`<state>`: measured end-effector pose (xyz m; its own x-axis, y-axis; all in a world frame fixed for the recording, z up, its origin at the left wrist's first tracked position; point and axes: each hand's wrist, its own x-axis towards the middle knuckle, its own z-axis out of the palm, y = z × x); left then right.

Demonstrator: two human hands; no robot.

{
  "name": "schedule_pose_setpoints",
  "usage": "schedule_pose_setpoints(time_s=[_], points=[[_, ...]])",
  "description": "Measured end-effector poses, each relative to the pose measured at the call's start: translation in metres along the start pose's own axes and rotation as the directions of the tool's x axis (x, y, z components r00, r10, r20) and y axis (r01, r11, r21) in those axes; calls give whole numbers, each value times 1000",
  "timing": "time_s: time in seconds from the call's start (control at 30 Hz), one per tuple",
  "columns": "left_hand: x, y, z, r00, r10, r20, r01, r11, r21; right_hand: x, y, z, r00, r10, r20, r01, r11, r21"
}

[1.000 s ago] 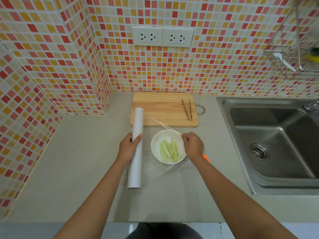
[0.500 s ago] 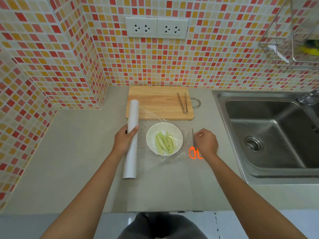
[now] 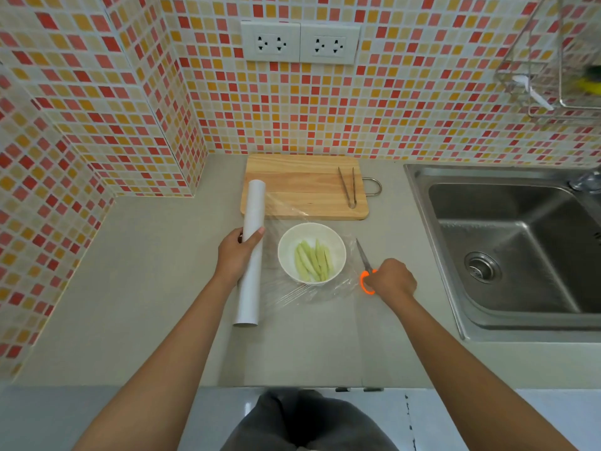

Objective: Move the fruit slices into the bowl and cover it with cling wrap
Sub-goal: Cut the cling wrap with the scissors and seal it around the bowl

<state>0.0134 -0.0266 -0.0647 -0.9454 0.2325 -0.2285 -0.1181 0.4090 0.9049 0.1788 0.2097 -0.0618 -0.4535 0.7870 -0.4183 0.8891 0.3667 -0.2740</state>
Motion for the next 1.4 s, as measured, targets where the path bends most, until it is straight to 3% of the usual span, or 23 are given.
schedule_pose_setpoints(time_s=[0.27, 0.53, 0.7, 0.83, 1.03, 1.23, 1.4], points=[[-1, -1, -2, 1000, -18, -13, 18, 1000, -19, 13, 11, -2, 995, 53, 86, -74, 963, 258], [1, -2, -1, 1000, -5, -3, 5, 999, -46, -14, -3, -10, 995, 96, -21, -72, 861, 504], [5, -1, -1, 999, 19, 31, -17, 999, -48, -62, -38, -9, 994, -16, 106, -59, 742, 668], [8, 0, -4, 999, 28, 40, -25, 998, -56, -108, -58, 0, 954, -93, 286, -160, 647, 745], [8, 4, -5, 999, 33, 36, -32, 998, -45, -159, -57, 18, 856, -234, 461, -198, 675, 711], [7, 2, -3, 999, 22, 26, -20, 998, -62, -184, -41, 26, 771, -204, 604, -231, 793, 563], [5, 0, -4, 1000, 14, 23, -12, 997, -75, -190, -36, 30, 730, -198, 654, -249, 814, 524]])
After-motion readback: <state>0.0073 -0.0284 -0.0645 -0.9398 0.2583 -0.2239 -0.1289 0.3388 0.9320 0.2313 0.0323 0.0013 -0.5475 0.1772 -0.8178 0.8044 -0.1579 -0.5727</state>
